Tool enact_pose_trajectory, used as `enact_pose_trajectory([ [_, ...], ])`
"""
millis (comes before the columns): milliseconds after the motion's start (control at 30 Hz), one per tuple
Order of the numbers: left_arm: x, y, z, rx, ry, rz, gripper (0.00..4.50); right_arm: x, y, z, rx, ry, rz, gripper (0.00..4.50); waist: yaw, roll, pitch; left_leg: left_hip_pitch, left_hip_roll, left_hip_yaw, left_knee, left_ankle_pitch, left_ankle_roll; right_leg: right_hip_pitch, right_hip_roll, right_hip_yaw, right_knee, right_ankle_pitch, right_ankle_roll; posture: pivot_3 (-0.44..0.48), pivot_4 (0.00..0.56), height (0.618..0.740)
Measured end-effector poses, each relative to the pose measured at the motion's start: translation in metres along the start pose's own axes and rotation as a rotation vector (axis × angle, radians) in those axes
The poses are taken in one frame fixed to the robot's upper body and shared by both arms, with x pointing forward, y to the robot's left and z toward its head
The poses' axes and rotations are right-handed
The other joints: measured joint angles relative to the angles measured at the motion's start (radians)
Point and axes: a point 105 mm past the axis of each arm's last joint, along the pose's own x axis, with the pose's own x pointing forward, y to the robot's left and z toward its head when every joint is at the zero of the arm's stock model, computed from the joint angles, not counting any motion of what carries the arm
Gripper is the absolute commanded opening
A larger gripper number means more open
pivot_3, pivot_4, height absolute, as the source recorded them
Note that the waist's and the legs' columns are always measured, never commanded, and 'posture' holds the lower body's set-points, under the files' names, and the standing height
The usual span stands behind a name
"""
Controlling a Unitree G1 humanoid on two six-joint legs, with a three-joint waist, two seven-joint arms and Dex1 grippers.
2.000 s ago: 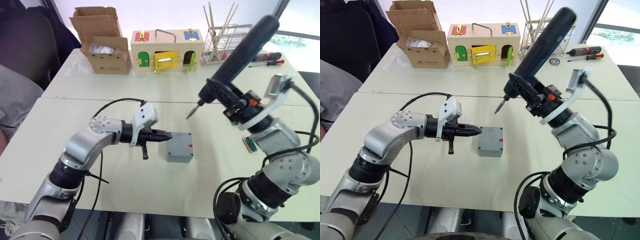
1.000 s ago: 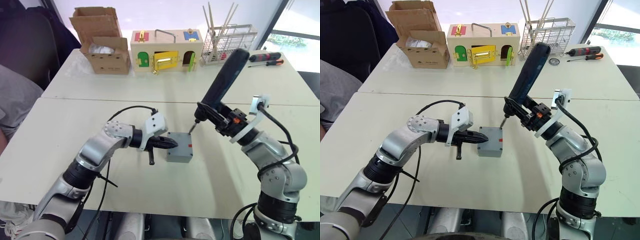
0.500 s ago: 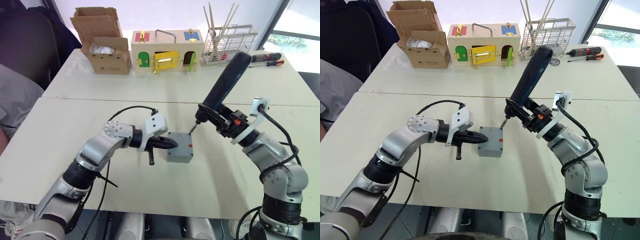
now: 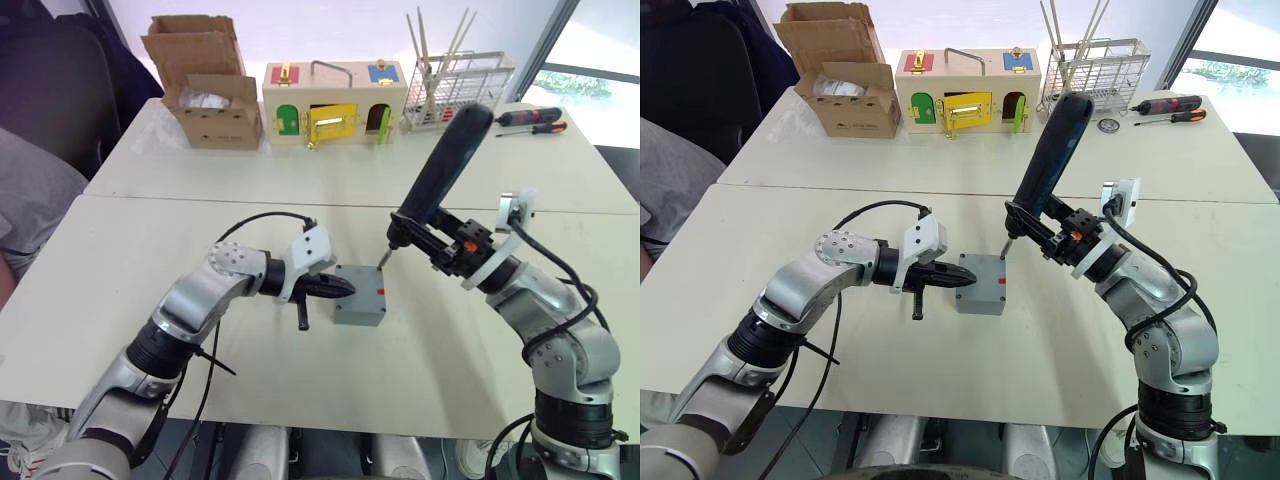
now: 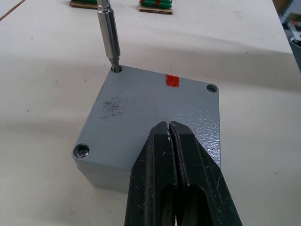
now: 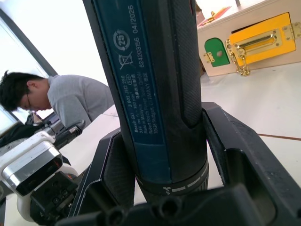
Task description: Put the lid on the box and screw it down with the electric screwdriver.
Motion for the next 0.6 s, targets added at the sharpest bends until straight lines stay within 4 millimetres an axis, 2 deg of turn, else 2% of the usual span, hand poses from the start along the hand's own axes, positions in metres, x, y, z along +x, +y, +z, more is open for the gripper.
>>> enact_pose_trajectory([
  [167, 0.0, 0.0, -0.002, -0.003, 0.007, 0.003, 0.0, 0.007, 0.013, -0.002, -0.076, 0.019, 0.056, 1.9, 0.0, -0.007, -0.004, 0.002, 0.002, 0.0, 0.0, 0.0, 0.0, 0.002, 0.002, 0.0, 0.0, 0.0, 0.0, 0.0, 0.15, 0.731],
  [333, 0.001, -0.001, -0.003, -0.008, 0.009, 0.001, 0.0, 0.009, 0.015, -0.006, -0.11, 0.021, 0.061, 1.9, 0.0, -0.012, -0.007, 0.006, 0.003, 0.0, 0.0, -0.001, 0.001, 0.007, 0.002, 0.0, -0.002, 0.0, 0.0, 0.0, 0.15, 0.731],
  [467, 0.002, -0.002, -0.005, -0.015, 0.011, 0.003, 0.0, 0.01, 0.016, -0.009, -0.115, 0.025, 0.063, 1.9, 0.0, -0.013, -0.008, 0.015, 0.003, 0.0, -0.002, -0.002, 0.003, 0.016, 0.002, 0.0, -0.004, -0.001, -0.002, 0.0, 0.15, 0.731],
  [600, 0.002, -0.003, -0.005, -0.014, 0.012, 0.006, 0.0, 0.01, 0.017, -0.011, -0.121, 0.028, 0.064, 1.9, 0.0, -0.013, -0.008, 0.016, 0.003, -0.001, -0.002, -0.002, 0.003, 0.016, 0.002, 0.0, -0.004, -0.002, -0.002, 0.0, 0.15, 0.731],
])
